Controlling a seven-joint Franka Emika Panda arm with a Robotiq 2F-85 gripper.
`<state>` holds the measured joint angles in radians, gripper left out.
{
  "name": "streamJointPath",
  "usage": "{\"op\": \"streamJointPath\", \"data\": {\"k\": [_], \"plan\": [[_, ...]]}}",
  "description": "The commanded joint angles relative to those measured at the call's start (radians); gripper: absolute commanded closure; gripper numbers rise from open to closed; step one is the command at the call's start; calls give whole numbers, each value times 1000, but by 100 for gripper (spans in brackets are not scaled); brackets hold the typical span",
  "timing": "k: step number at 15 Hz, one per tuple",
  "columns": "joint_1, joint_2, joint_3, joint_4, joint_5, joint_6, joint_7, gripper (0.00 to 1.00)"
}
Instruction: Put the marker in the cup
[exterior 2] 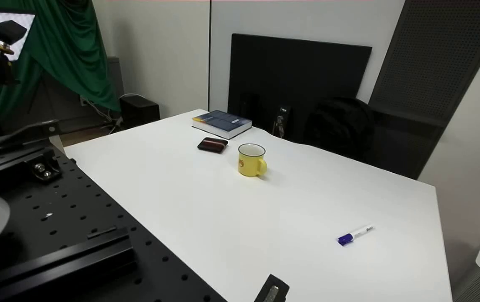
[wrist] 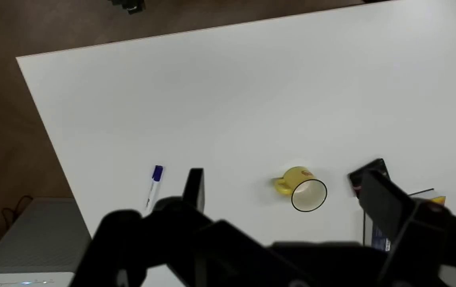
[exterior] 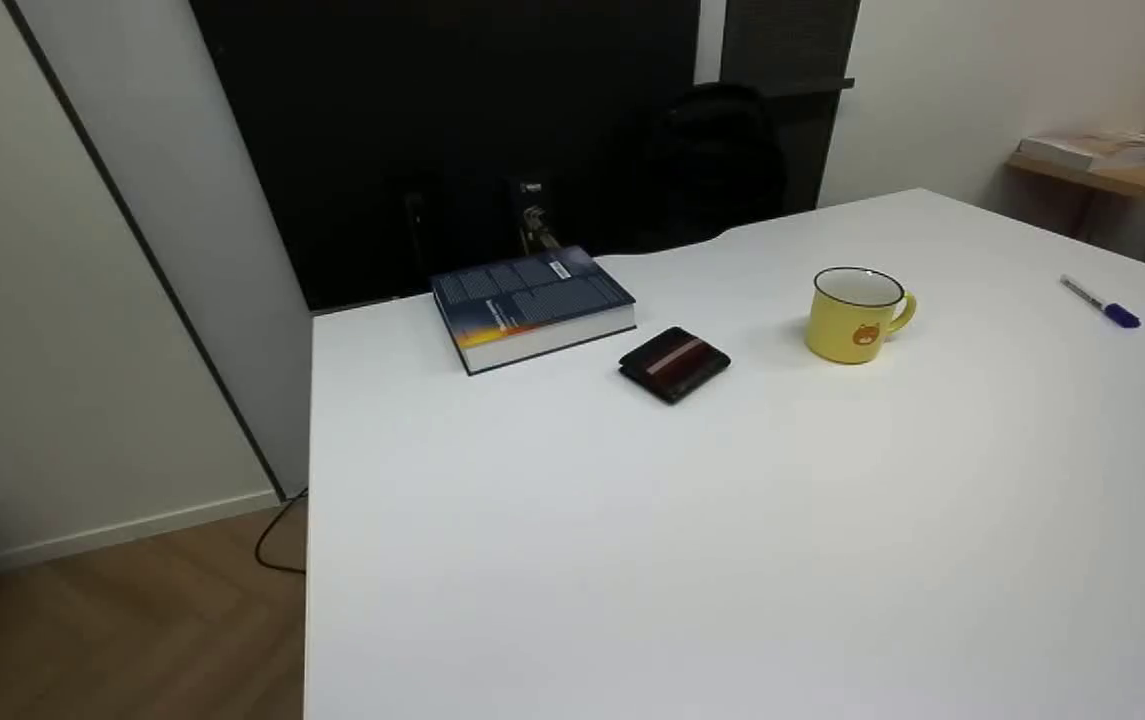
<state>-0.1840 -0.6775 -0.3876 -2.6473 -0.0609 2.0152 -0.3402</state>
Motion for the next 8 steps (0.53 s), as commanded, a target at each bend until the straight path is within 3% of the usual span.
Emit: {"op": "streamJointPath", "data": {"k": [1, 5, 8], "plan": [[-16, 4, 14, 1, 11, -1, -9, 0], [-16, 4, 14, 1, 11, -1, -9, 0], [-38, 33, 2, 19, 19, 76, 23, 0]]}}
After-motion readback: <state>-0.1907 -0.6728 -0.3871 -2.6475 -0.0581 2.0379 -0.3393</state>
